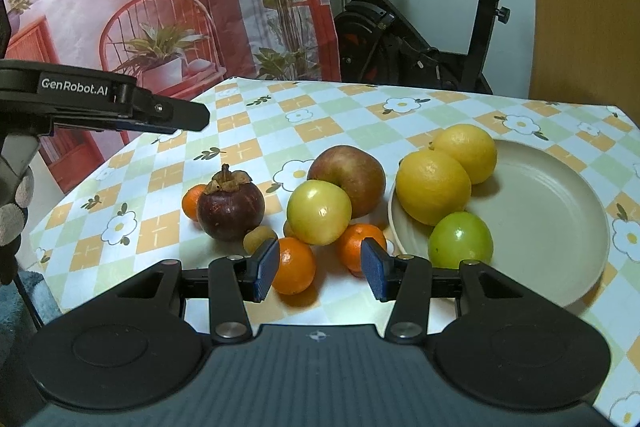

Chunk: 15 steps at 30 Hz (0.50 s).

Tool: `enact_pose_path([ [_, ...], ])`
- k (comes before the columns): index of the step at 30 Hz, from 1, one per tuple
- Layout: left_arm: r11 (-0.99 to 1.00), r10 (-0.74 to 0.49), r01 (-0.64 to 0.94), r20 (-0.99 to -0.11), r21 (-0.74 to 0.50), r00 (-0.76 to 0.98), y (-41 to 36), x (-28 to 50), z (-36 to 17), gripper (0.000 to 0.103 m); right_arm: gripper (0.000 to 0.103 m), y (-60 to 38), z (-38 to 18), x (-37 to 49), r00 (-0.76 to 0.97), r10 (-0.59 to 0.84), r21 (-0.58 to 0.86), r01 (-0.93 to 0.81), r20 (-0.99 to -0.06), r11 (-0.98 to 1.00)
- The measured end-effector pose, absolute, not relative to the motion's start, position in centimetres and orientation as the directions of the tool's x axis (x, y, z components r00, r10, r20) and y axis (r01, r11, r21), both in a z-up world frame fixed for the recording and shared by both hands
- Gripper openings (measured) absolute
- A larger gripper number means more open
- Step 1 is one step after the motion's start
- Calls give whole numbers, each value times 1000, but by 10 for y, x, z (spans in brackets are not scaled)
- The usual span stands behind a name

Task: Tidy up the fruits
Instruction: 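Grasp the pale yellow-green apple with the left tool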

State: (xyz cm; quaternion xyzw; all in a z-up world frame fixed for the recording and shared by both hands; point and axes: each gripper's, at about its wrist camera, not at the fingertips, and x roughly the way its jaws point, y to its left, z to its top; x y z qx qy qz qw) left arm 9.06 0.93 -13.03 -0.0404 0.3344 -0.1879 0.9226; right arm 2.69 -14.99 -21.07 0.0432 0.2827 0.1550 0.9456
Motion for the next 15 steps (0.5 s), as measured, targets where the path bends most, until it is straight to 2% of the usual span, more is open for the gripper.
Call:
enact_pose_path([
  [15,869,-491,372,-671,-327,556,-21,120,-162,48,51,-141,-218,67,773,328,159,-289,-543,944],
])
